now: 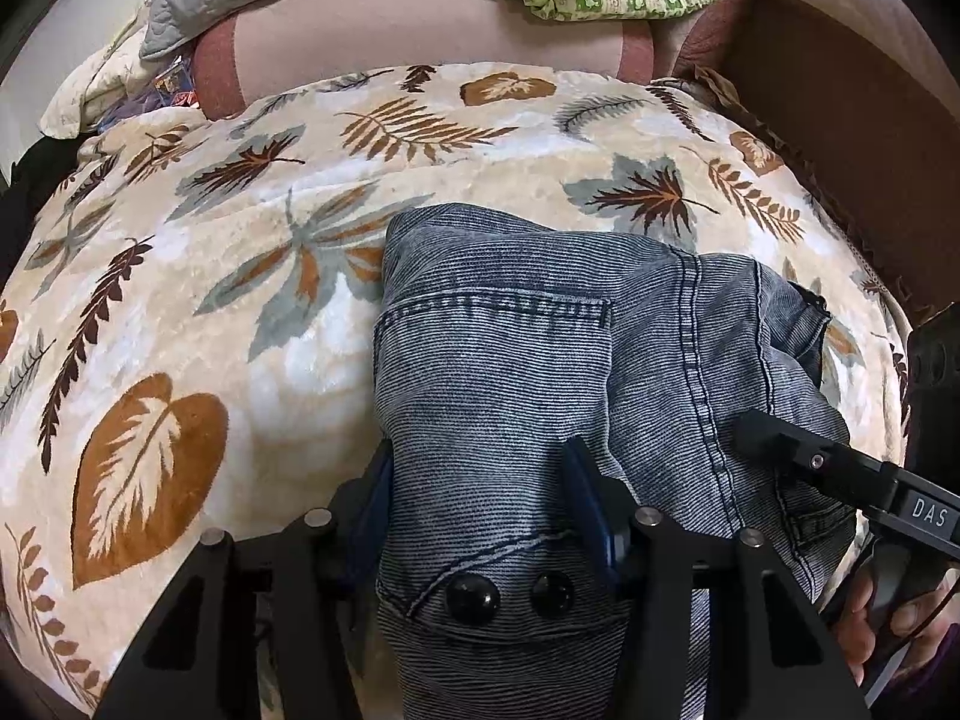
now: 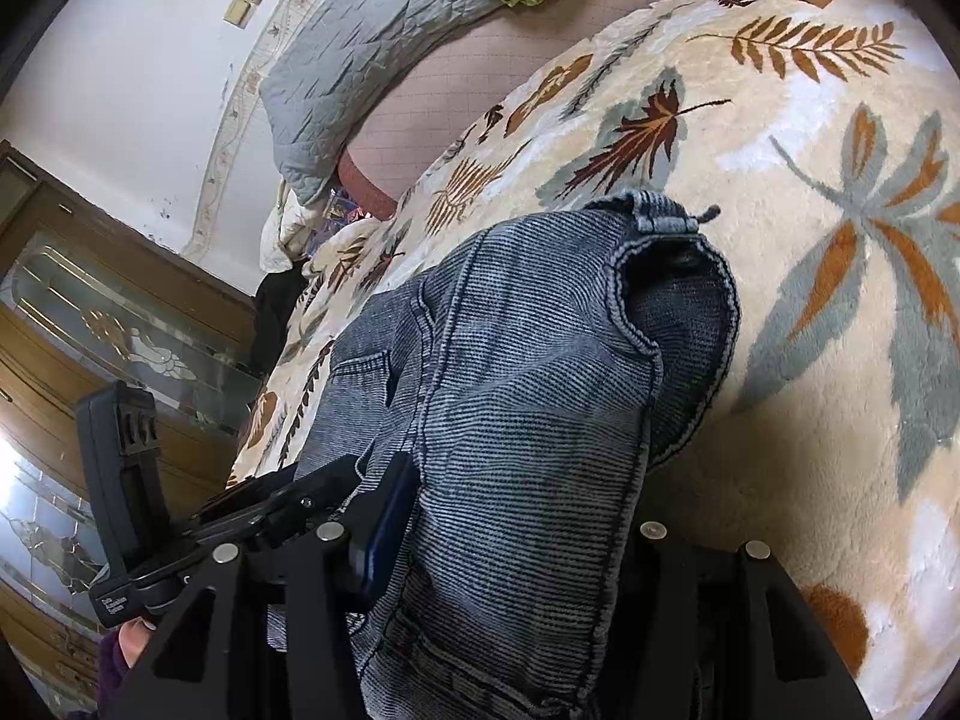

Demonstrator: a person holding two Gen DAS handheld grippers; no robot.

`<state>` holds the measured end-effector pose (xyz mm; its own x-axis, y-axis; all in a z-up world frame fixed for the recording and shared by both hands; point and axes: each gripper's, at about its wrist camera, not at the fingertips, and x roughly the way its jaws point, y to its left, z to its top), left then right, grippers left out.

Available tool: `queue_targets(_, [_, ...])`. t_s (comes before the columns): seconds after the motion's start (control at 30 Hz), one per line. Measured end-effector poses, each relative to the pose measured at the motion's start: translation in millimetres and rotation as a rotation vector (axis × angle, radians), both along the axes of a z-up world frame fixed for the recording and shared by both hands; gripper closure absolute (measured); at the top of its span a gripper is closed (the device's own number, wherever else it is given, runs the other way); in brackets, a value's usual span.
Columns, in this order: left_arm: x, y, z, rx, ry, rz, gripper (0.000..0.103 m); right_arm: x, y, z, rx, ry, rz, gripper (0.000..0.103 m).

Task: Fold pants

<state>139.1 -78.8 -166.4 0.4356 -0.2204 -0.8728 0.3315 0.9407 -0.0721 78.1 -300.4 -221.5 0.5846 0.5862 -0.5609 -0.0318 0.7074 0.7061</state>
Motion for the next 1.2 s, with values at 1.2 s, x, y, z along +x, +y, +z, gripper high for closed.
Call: queue_targets(1.2, [-12.0, -6.0, 3.5, 0.063, -0.098, 0.024, 0.057, -1.7, 4.2, 4.1, -0.039, -0.035, 0.006, 0.048])
